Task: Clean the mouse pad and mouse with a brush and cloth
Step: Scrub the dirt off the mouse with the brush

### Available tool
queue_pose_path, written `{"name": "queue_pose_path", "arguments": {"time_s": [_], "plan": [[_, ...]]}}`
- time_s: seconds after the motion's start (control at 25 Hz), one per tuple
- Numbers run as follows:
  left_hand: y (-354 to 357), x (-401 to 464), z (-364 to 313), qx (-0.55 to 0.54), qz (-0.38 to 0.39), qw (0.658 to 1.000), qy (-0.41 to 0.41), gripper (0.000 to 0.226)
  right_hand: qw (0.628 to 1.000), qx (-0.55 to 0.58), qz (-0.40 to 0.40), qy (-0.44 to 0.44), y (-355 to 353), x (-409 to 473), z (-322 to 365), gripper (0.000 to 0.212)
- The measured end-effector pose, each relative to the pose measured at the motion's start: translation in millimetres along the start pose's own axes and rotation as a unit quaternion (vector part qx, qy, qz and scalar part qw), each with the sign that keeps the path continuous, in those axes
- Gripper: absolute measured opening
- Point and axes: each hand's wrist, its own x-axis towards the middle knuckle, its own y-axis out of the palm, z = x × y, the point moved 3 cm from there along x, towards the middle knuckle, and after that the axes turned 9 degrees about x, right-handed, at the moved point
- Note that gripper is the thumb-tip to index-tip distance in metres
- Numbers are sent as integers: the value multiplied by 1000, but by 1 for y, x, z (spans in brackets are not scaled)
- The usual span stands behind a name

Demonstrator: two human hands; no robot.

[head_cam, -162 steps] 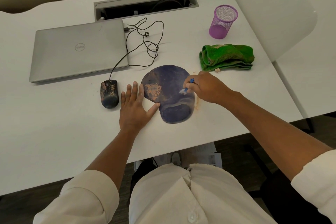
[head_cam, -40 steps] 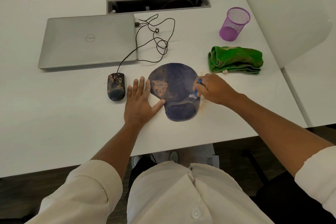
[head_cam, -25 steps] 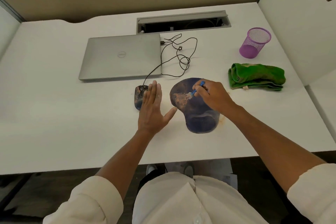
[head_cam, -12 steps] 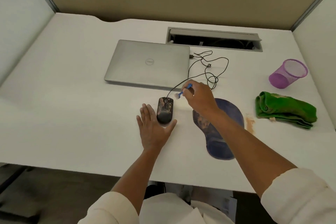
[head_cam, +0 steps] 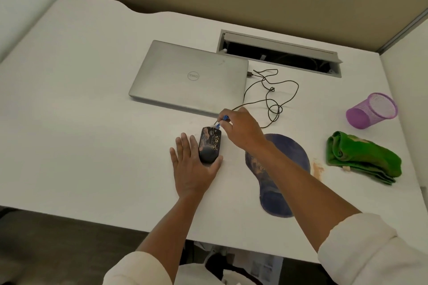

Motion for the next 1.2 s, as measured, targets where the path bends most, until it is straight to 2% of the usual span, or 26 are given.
{"name": "queue_pose_path", "arguments": {"time_s": [0.16, 0.32, 0.52, 0.76, 0.96, 1.2], "plan": [[0, 0, 0, 2, 0, 1000, -7, 108, 999, -19, 25, -8, -7, -4, -7, 16], [-1, 0, -1, -1, -2, 1000, -11, 107, 1000, -11, 0, -12, -15, 1, -4, 17], [-1, 1, -1, -3, -1, 1000, -12, 107, 999, -21, 31, -18, -5, -15, -2, 18], [0, 1, -1, -4, -7, 1000, -14, 107, 1000, -4, -8, -8, -13, -15, -3, 18], [2, 1, -1, -5, -11, 1000, -16, 107, 999, -15, 45, -23, -3, -32, 0, 17], [0, 1, -1, 1, -13, 1000, -15, 105, 999, 11, -39, -18, -12, -34, 4, 16]]}}
